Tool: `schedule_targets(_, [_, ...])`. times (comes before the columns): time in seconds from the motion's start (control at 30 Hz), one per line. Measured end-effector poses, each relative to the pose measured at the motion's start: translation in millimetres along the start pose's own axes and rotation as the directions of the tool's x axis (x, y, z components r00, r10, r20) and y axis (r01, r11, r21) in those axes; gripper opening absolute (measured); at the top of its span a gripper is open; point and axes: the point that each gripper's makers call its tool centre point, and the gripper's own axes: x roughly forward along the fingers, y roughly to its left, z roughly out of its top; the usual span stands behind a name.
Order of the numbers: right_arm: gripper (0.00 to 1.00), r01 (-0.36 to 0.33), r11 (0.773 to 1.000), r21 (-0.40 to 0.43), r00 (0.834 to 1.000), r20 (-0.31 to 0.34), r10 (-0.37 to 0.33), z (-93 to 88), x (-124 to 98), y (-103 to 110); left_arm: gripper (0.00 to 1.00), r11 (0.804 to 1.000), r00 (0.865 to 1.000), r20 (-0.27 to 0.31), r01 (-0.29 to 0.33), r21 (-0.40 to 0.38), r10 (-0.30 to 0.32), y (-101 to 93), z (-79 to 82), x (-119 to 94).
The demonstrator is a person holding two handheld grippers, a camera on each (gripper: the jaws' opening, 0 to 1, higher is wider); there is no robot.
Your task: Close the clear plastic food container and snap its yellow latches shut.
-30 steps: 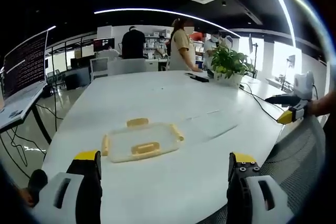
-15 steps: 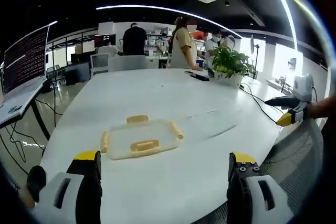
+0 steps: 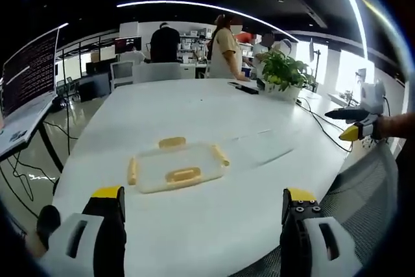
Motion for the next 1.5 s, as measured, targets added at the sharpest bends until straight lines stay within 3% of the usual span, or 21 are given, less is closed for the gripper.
schedule_targets(0.4, [0.93, -0.055, 0.998, -0.034, 0.997, -0.052, 0.053, 10.0, 9, 5, 0.97, 0.999, 0.999, -0.035, 0.035, 0.030, -0.034, 14.1, 7.4, 3])
schedule_targets(0.57, [0.93, -0.115, 0.992, -0.047, 0.989, -0.095, 0.110, 8.8, 14, 15, 0.96, 0.995, 0.996, -0.056, 0.070, 0.065, -0.066, 14.9, 10.9, 6])
schedule_targets(0.87, [0.93, -0.156, 0.984, -0.091, 0.983, -0.117, 0.145, 13.4, 22, 22, 0.95, 0.984, 0.986, -0.107, 0.142, 0.108, -0.131, 13.9, 11.0, 10])
schedule_targets(1.07, [0.93, -0.199, 0.972, -0.127, 0.972, -0.152, 0.179, 15.0, 26, 25, 0.95, 0.976, 0.980, -0.135, 0.165, 0.141, -0.146, 19.7, 11.2, 12])
schedule_targets(1.5, [0.91, -0.287, 0.935, -0.206, 0.954, -0.154, 0.259, 37.0, 44, 36, 0.92, 0.945, 0.958, -0.216, 0.238, 0.223, -0.190, 28.1, 6.3, 20])
